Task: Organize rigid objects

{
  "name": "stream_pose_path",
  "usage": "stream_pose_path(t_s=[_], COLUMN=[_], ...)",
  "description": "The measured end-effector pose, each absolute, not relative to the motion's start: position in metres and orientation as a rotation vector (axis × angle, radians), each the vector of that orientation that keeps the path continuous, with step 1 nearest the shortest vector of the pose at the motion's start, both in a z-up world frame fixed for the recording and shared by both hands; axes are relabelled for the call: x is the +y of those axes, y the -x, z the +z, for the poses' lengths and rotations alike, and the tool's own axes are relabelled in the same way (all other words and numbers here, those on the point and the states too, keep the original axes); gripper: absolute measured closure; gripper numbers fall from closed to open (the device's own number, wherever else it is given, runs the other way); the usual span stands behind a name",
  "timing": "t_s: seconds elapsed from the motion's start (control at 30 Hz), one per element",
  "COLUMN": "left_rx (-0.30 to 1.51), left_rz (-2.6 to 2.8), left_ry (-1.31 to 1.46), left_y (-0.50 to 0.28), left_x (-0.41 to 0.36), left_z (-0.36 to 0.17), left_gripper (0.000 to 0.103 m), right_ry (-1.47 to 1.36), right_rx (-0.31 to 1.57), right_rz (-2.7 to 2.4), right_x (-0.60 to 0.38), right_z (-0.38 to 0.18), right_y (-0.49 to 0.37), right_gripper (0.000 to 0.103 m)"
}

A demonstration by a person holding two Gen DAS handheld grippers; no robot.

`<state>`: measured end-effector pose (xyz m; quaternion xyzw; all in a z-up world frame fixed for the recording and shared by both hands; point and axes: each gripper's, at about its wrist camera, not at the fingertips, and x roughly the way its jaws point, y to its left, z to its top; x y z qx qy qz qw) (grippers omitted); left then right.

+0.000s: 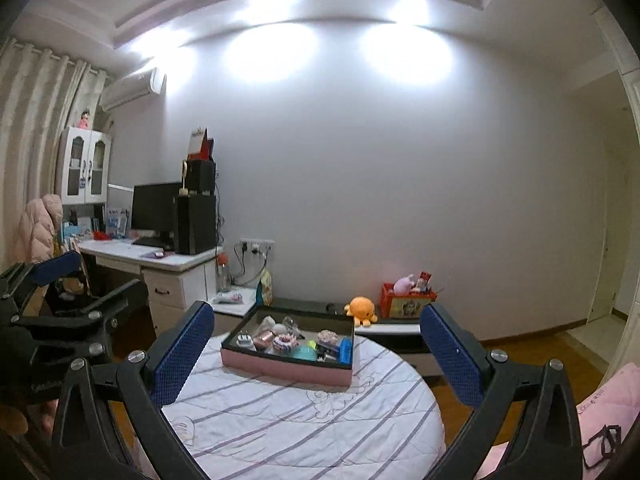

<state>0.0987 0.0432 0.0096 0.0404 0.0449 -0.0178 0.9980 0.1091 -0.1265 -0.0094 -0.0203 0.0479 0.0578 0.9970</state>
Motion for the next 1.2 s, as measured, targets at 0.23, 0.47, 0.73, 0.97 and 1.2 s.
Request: stream_pose_path(t_s=[0.23, 0.47, 0.73, 0.97, 1.2], left_rx=[0.006, -0.037, -0.045, -0.047, -0.042], left_rz=[0.007, 0.016, 0.027, 0.028, 0.026], left_ry=[-0.083, -0.079, -0.077, -0.075, -0.074], left_y=[-0.060, -0.038, -0.030, -0.027, -0.026], left_x=[0.041, 0.041, 0.042, 0.042, 0.042], left_z=[0.025, 0.032, 0.033, 0.033, 0.033], left_gripper=[0.000, 0.000, 0.000, 0.000, 0.000], right_ry=[0.039, 0.033, 0.032, 0.030, 0.032], right_rx=[0.024, -0.021, -0.028, -0.033, -0.022], right_rz=[0.122, 0.125, 0.133, 0.135, 0.135], right_x=[-0.125, -0.123, -0.121, -0.121, -0.122], right_z=[0.005, 0.014, 0.016, 0.015, 0.014], right_y=[-0.071, -0.054, -0.049, -0.048, -0.047], right_gripper=[0.000, 0.000, 0.000, 0.000, 0.000])
